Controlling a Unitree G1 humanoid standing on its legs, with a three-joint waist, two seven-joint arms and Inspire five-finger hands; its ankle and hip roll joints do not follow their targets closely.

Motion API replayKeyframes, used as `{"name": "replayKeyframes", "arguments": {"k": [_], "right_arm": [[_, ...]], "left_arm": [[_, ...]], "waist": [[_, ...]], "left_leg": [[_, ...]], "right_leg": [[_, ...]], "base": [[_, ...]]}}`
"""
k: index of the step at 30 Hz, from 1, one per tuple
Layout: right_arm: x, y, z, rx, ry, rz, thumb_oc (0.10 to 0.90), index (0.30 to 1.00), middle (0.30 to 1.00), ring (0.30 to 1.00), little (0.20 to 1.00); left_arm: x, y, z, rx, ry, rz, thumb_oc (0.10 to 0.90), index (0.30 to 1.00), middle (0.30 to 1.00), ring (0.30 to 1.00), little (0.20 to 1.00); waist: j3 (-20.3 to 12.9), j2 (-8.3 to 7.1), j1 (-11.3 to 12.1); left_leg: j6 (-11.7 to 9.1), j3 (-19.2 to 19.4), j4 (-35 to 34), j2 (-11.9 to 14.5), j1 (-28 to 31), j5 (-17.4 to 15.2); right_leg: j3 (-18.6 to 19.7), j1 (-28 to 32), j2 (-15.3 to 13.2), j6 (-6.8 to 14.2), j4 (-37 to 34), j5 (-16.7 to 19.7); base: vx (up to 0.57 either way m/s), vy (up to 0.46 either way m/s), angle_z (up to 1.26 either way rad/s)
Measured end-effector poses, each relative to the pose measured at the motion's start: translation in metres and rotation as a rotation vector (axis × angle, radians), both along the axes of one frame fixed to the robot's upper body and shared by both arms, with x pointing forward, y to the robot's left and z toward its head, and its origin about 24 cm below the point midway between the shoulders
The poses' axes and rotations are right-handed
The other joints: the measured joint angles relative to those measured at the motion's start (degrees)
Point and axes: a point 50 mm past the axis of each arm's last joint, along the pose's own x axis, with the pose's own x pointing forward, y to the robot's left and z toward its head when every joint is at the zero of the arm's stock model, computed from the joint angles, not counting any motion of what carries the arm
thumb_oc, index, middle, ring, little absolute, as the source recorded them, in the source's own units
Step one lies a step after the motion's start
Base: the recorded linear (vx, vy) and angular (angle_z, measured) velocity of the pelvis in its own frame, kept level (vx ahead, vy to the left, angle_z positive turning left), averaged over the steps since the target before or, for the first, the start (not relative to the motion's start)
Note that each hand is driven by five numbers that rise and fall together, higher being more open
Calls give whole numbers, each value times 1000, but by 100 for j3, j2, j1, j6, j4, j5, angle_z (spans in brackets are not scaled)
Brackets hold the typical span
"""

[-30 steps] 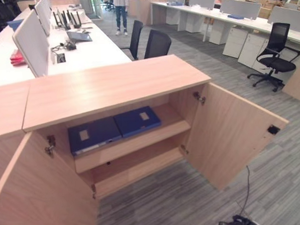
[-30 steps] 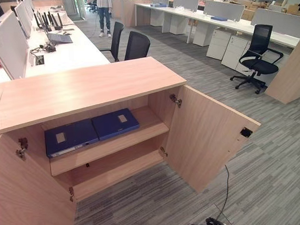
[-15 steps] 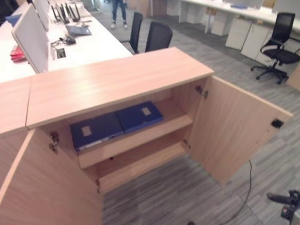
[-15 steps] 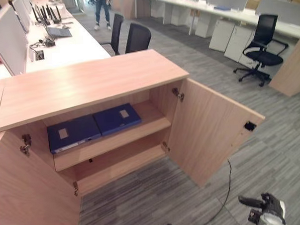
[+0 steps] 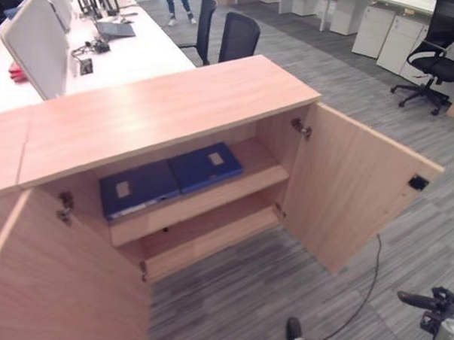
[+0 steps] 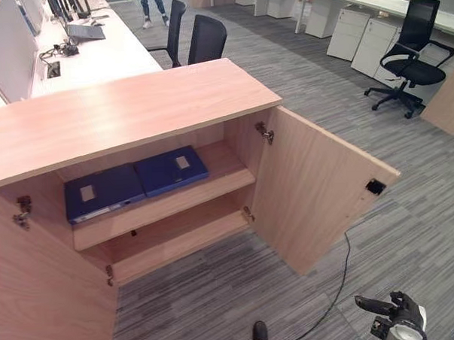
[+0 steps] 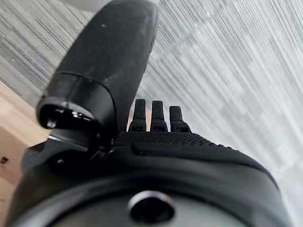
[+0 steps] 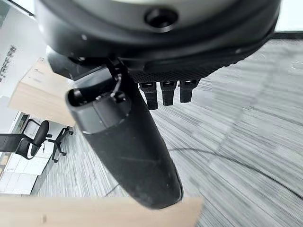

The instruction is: Put the empty folder in the office cabinet

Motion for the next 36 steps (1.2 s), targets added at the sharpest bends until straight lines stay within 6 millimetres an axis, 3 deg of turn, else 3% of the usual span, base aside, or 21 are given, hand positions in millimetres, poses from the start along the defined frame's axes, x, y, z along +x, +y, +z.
{"name": "replayKeyframes", "arguments": {"k": [1, 2, 4, 6, 8, 9, 10, 11, 12, 13, 17, 20, 24, 30, 36], "right_arm": [[-4, -8, 6, -26, -12, -28, 800, 900, 900, 900, 900], [-1, -15, 14, -51, -21, -24, 800, 900, 900, 900, 900], [4, -30, 32, -117, -53, -21, 800, 900, 900, 900, 900], [12, -45, 56, -192, -99, -19, 800, 900, 900, 900, 900], [23, -59, 83, -261, -149, -20, 800, 900, 900, 900, 900], [30, -63, 93, -283, -172, -14, 800, 900, 900, 900, 900], [36, -63, 97, -286, -192, -10, 800, 900, 900, 900, 900], [44, -61, 101, -286, -213, 1, 800, 900, 900, 900, 900], [54, -58, 104, -282, -237, 21, 800, 900, 900, 900, 900], [55, -56, 103, -281, -227, 32, 800, 900, 900, 900, 900], [80, -46, 110, -281, -259, 96, 800, 900, 900, 900, 900], [97, -36, 113, -284, -264, 173, 800, 900, 900, 900, 900], [123, -5, 119, -313, -254, 435, 800, 900, 900, 900, 900], [131, 22, 116, -305, -189, 699, 800, 900, 900, 900, 900], [131, 23, 128, -309, -175, 802, 800, 900, 900, 900, 900]], "left_arm": [[10, -3, 0, -5, -23, -29, 800, 900, 900, 900, 900], [15, -8, 0, -14, -36, -42, 800, 900, 900, 900, 900], [23, -1, 4, 28, -43, -90, 800, 900, 900, 900, 900], [28, -1, 5, 24, -72, -96, 800, 900, 900, 900, 900], [37, -10, 5, -2, -115, -112, 800, 900, 900, 900, 900], [38, -16, 3, -19, -124, -109, 800, 900, 900, 900, 900], [42, -18, 4, -25, -137, -113, 800, 900, 900, 900, 900], [43, -19, 3, -29, -140, -115, 800, 900, 900, 900, 900], [39, -19, 3, -30, -133, -109, 800, 900, 900, 900, 900], [40, -16, 3, -23, -133, -103, 800, 900, 900, 900, 900], [43, -10, 6, -7, -136, -87, 800, 900, 900, 900, 900], [35, -10, 3, -9, -103, -77, 800, 900, 900, 900, 900], [27, -10, 2, -24, -81, -65, 800, 900, 900, 900, 900], [25, -11, 1, -53, -87, -52, 800, 900, 900, 900, 900], [21, -13, 0, -71, -78, -51, 800, 900, 900, 900, 900]], "waist": [[-36, -29, -32], [-66, 56, -28], [-42, -13, -22], [-50, 122, -15], [-10, 280, -3], [1, 312, 47], [12, 292, 79], [49, 264, 144], [121, 354, 122], [134, 347, 126], [333, 294, 137], [354, 294, 178], [389, 363, 150], [382, 407, 124], [379, 421, 116]], "left_leg": [[-75, 71, 390, 295, -118, -8], [16, 198, 507, 452, -179, 173], [-166, 608, 862, 649, -304, 385], [-256, 576, 885, 659, -339, 406], [-472, 182, 843, 504, -384, 325], [-596, -295, 950, 233, -452, 167], [-647, -526, 988, 75, -498, 20], [-635, -630, 794, -104, -425, -16], [-413, -548, 586, -153, -273, 3], [-372, -603, 546, -130, -244, -32], [-292, -491, 465, -86, -144, -101], [-284, -475, 387, -69, -21, -114], [-237, -447, 354, -45, 53, -144], [-240, -407, 273, -22, 151, -154], [-302, -316, 249, -27, 242, -109]], "right_leg": [[-233, 182, 160, -286, -182, -55], [-289, 247, 288, -353, -188, -118], [-441, 390, 358, -449, -368, -164], [-460, 442, 443, -536, -405, -199], [-453, 448, 472, -589, -376, -231], [-336, 407, 445, -697, -372, -202], [-260, 352, 402, -726, -371, -211], [-131, 314, 382, -664, -364, -154], [-90, 350, 522, -596, -370, -153], [-92, 339, 559, -579, -373, -163], [-12, 357, 602, -545, -378, -130], [16, 424, 616, -544, -380, -129], [41, 477, 623, -547, -400, -130], [69, 533, 645, -558, -416, -135], [162, 542, 664, -522, -416, -106]], "base": [[39, -309, 42], [54, -376, 58], [32, -137, 23], [45, -120, 4], [-30, -131, 0], [-45, -68, -20], [18, -34, -50], [36, -58, -54], [21, -40, -42], [42, -83, -16], [36, -39, -13], [38, -9, -7], [3, -6, -2], [10, 6, -4], [-1, 4, -8]]}}
